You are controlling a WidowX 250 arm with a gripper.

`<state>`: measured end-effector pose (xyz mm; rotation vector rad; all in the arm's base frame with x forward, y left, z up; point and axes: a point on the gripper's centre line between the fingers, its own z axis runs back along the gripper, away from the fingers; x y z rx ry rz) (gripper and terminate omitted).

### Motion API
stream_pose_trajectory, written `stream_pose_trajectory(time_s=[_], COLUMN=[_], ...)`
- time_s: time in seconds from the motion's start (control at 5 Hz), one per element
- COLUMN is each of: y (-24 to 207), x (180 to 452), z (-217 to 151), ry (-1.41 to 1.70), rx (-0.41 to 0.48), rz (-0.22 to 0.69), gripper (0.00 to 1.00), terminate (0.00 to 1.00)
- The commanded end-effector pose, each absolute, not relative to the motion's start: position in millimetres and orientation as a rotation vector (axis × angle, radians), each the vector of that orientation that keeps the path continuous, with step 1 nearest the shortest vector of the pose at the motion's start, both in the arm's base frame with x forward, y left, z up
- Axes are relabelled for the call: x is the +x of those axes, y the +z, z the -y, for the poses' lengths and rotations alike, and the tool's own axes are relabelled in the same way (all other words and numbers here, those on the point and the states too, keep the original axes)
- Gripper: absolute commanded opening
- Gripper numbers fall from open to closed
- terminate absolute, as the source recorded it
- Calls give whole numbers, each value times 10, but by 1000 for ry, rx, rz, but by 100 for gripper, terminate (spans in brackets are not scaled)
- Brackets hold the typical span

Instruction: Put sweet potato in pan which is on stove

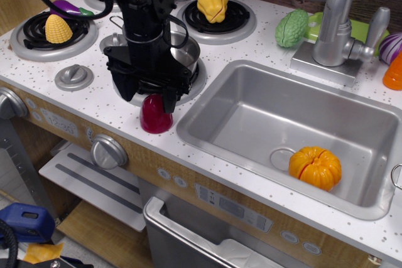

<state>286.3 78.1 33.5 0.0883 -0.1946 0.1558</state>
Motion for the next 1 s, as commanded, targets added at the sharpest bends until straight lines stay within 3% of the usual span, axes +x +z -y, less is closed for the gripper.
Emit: stream_pose_trajectory(time_s=[0.0,0.2,0.4,0.6,0.8], y=[271,155,80,116,277], x=[2882,2880,2901,2921,2940], z=[-889,-875,-853,-853,-817], ry=[156,155,148,119,101], rx=[47,21,13,31,107], rz=[228,249,262,261,264], gripper=[100,100,0,0,0], terminate=[0,0,0,0,0])
